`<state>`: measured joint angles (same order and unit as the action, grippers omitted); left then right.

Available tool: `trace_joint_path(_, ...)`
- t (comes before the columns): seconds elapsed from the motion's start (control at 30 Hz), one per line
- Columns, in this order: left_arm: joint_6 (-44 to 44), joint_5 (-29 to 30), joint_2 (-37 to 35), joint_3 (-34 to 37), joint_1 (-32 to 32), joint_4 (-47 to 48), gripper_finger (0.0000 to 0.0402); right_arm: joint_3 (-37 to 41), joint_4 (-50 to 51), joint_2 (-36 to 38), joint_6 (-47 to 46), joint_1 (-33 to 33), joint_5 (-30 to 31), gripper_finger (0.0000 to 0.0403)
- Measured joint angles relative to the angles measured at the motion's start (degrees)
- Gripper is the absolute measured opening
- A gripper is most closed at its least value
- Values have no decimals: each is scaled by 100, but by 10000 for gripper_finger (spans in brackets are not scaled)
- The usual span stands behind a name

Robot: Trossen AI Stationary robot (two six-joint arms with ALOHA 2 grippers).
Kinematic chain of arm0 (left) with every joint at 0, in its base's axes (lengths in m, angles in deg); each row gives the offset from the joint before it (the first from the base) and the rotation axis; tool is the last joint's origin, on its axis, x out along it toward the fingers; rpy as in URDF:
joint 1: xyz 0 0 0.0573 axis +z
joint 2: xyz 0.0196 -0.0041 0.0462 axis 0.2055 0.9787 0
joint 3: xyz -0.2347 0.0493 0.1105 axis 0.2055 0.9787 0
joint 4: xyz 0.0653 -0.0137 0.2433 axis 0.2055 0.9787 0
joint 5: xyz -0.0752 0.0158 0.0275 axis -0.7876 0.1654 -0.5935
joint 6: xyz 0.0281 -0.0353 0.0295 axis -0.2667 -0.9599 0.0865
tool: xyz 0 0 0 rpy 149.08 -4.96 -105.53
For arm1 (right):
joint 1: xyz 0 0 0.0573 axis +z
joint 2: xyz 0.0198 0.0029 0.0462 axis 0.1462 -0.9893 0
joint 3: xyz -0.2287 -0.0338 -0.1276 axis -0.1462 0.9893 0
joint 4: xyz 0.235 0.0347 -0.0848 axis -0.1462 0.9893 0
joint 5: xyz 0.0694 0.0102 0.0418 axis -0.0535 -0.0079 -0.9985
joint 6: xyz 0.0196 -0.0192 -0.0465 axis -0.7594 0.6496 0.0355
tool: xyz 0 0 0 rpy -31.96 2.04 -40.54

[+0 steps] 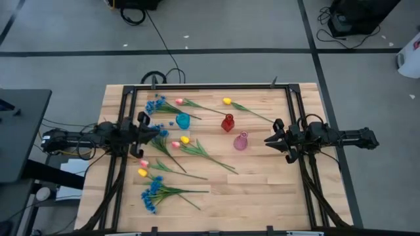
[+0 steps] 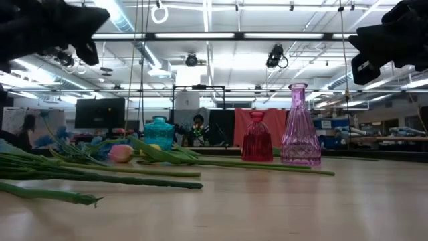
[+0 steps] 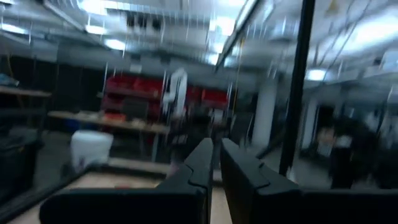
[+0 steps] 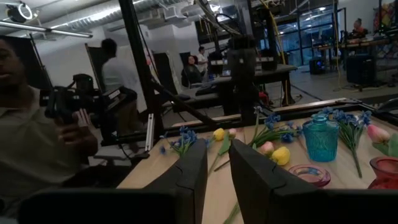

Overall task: Sort flowers into vase by color
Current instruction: Put the middle pink flower into the blue vase

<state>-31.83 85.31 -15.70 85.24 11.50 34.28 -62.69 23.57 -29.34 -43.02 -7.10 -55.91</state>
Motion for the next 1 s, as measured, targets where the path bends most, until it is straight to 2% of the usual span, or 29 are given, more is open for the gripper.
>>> trace_joint_path(0.23, -161, 0, 0, 0, -2, -1007, 37, 0, -37, -2, 39, 2, 65, 83)
trace_joint_path(0.47, -149, 17, 0, 0, 0, -1215, 37, 0, -795, -2, 313, 2, 1130, 83)
trace_joint_path(0.57, -144, 277, 0, 0, 0, -1213, 37, 0, -1377, -2, 428, 2, 1739, 83)
trace_joint_path(0.67, -144, 537, 0, 0, 0, -1209, 37, 0, -1845, -2, 436, 0, 2053, 83)
trace_joint_path(0.87, -146, 701, 0, 0, 0, -1149, 37, 0, -2340, -2, 433, 0, 2079, 83)
trace_joint_path(1.0, -129, 1285, 12, 0, 0, -945, 37, 0, -2366, -2, 433, 0, 2065, 83)
